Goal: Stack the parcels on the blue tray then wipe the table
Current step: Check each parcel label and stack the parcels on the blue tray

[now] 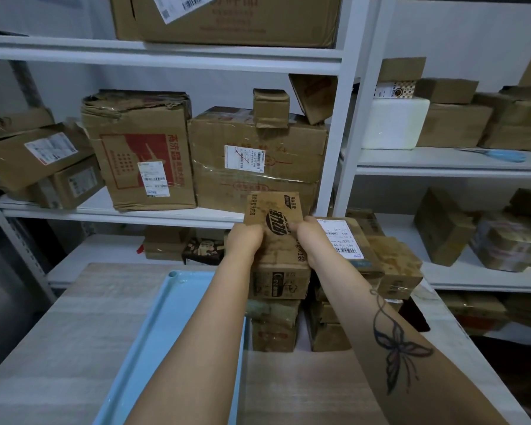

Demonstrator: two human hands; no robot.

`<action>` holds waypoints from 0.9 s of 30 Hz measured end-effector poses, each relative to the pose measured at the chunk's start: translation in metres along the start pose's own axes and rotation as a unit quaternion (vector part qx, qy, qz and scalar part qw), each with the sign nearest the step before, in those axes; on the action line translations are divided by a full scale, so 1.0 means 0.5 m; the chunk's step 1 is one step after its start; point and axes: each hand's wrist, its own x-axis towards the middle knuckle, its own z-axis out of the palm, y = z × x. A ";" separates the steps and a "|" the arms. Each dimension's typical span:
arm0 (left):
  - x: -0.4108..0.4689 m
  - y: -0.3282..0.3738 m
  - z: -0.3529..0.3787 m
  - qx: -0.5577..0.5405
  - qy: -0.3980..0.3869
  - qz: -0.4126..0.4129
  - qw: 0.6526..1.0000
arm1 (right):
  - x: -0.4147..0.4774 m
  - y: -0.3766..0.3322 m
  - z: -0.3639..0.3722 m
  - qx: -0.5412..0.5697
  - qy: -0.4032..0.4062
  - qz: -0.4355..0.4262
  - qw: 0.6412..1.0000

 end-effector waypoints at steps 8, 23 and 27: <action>-0.007 0.041 -0.034 -0.068 0.013 0.106 0.992 | -0.008 -0.051 0.000 0.099 0.043 -0.052 0.993; -0.024 -0.051 -0.034 -0.258 -0.025 0.166 0.951 | -0.011 -0.028 0.019 0.080 0.011 -0.061 0.995; -0.033 -0.073 -0.034 -0.330 -0.086 0.169 0.925 | -0.026 -0.024 0.022 0.041 0.008 -0.069 0.997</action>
